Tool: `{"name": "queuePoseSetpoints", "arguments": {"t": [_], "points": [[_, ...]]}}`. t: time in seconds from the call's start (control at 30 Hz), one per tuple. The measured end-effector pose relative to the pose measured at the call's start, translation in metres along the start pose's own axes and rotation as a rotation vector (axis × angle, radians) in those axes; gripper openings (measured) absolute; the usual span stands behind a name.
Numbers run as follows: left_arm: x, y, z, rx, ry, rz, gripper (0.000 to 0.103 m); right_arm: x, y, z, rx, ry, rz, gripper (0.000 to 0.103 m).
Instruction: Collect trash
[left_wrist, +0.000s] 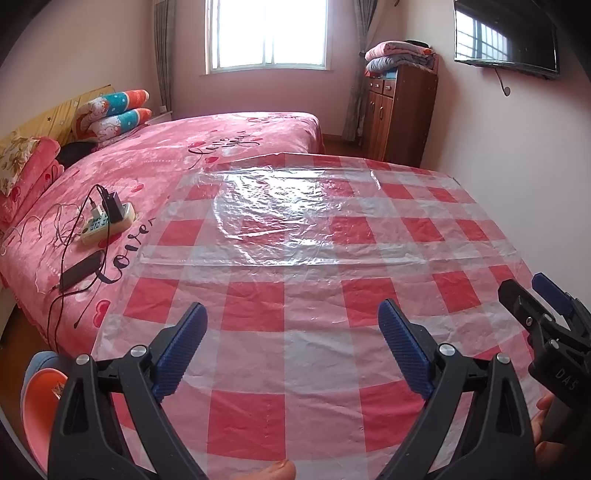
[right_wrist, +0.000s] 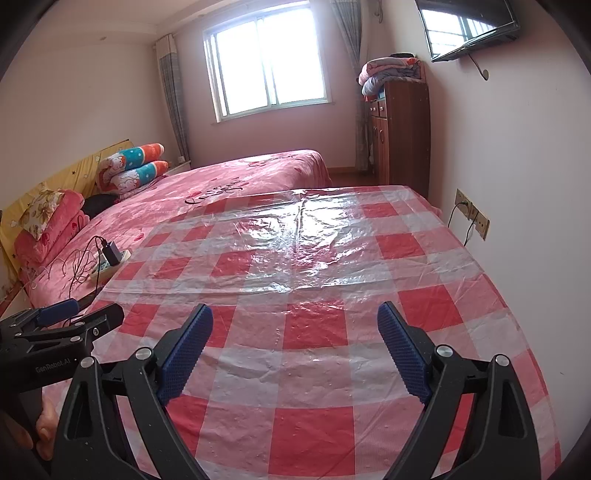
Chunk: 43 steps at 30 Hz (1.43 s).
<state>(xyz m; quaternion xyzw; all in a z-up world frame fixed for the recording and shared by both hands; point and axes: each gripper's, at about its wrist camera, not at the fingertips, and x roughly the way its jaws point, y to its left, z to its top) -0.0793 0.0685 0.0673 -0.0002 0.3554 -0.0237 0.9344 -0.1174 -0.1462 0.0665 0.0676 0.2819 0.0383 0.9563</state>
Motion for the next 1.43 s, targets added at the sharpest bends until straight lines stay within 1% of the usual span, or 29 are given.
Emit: {"name": "queuePoseSetpoints", "arguments": {"t": [0.77, 0.83, 1.0, 1.07, 1.23, 1.33, 1.43], "points": [[-0.003, -0.005, 0.002, -0.012, -0.022, -0.018, 0.094, -0.002, 0.0, 0.0, 0.001, -0.002, 0.006, 0.09], [-0.002, -0.006, 0.002, -0.012, -0.019, -0.019, 0.094, -0.002, 0.0, 0.001, 0.002, -0.002, 0.007, 0.092], [0.002, -0.004, 0.001, -0.036, -0.012, -0.048, 0.094, 0.001, -0.002, 0.004, 0.007, 0.007, 0.01, 0.092], [0.007, -0.004, 0.001, -0.041, 0.003, -0.048, 0.094, 0.005, -0.005, 0.004, 0.015, 0.02, 0.015, 0.092], [0.034, -0.009, -0.002, -0.034, 0.096, -0.013, 0.094, 0.019, -0.015, 0.004, 0.051, 0.074, 0.021, 0.093], [0.05, -0.01, -0.005, -0.04, 0.136, 0.004, 0.094, 0.029, -0.022, 0.004, 0.074, 0.113, 0.009, 0.094], [0.065, -0.014, -0.007, -0.046, 0.182, 0.008, 0.094, 0.044, -0.028, 0.004, 0.079, 0.173, -0.018, 0.094]]}}
